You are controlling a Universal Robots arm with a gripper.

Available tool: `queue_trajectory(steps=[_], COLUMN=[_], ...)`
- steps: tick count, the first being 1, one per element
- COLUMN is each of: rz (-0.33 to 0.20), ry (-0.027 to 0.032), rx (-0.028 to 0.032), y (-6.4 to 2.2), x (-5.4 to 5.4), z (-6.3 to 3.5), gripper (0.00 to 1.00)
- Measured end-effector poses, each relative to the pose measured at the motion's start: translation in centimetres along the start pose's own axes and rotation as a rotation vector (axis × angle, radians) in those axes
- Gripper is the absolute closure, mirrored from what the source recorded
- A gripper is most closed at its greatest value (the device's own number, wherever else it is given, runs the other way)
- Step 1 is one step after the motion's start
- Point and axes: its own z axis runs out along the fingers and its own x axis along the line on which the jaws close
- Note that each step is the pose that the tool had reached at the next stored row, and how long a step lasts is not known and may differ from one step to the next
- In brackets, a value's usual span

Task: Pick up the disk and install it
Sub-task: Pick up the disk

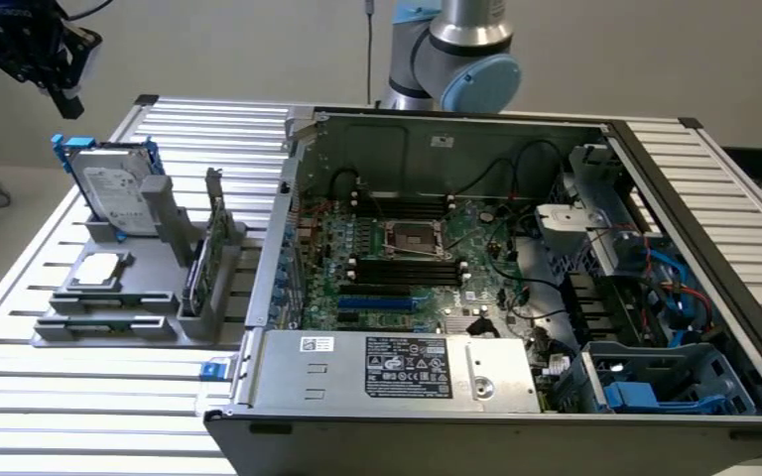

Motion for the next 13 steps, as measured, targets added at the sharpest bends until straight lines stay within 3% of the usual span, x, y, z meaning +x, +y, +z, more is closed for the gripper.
queue_trajectory(steps=[10, 13], rz=[-0.001, -0.031], ry=[0.0, 0.0004], rx=[0.0002, -0.003], y=[0.04, 0.04], x=[0.12, 0.23], z=[0.05, 0.34], gripper=[0.89, 0.89])
